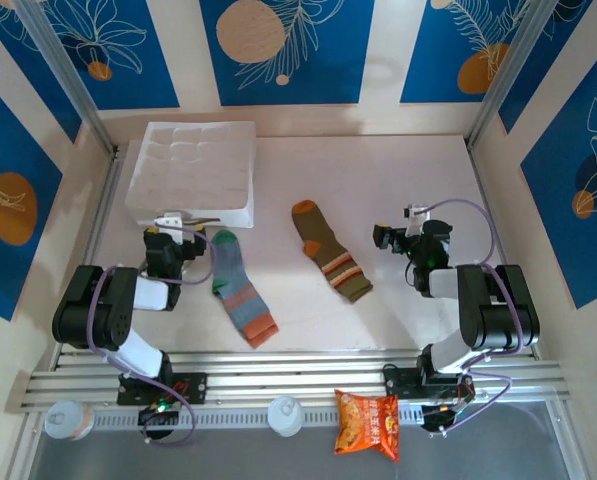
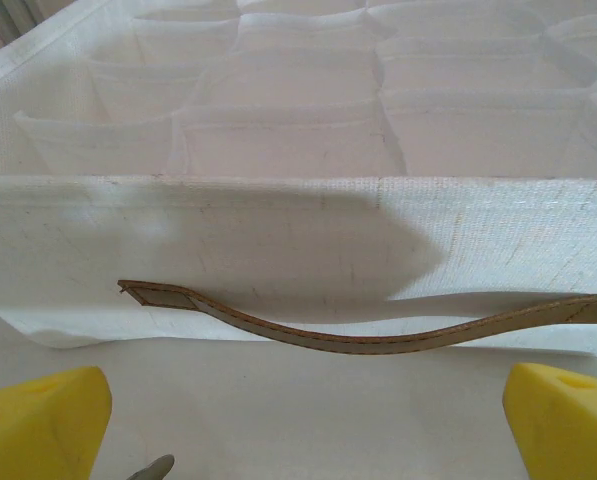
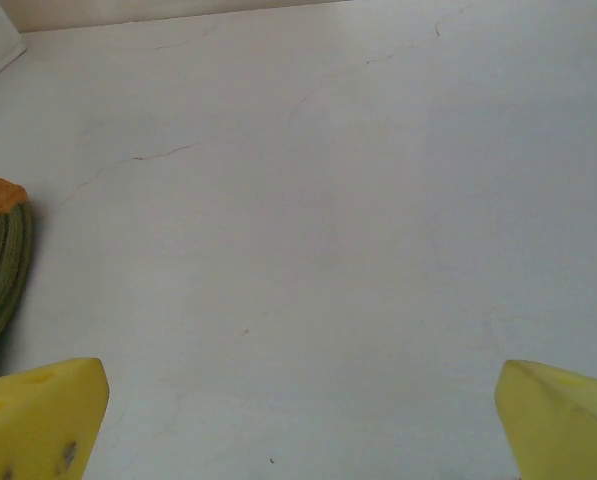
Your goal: Roll the socks
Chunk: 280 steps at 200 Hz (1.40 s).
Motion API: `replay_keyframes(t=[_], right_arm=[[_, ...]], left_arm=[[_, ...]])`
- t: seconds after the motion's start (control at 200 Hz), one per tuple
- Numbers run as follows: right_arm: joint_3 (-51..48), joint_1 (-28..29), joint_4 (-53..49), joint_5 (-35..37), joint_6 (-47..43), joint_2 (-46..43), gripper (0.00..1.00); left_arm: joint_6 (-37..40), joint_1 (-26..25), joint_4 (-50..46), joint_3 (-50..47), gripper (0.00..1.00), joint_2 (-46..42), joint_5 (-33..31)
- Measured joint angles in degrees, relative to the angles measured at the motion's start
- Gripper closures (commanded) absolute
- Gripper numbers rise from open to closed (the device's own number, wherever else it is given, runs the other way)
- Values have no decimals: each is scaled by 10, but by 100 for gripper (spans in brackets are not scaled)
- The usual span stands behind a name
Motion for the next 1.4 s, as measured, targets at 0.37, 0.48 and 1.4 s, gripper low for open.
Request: replay_keyframes(t=[0.37, 0.48, 1.4], right_arm=[[0, 0, 0, 0, 0, 0, 1], [0, 0, 0, 0, 0, 0, 1], [73, 58, -147, 119, -11, -153, 1]], left_arm=[[0, 0, 0, 0, 0, 0, 0], [0, 0, 0, 0, 0, 0, 0], [-29, -23, -137, 9, 0, -260, -117]])
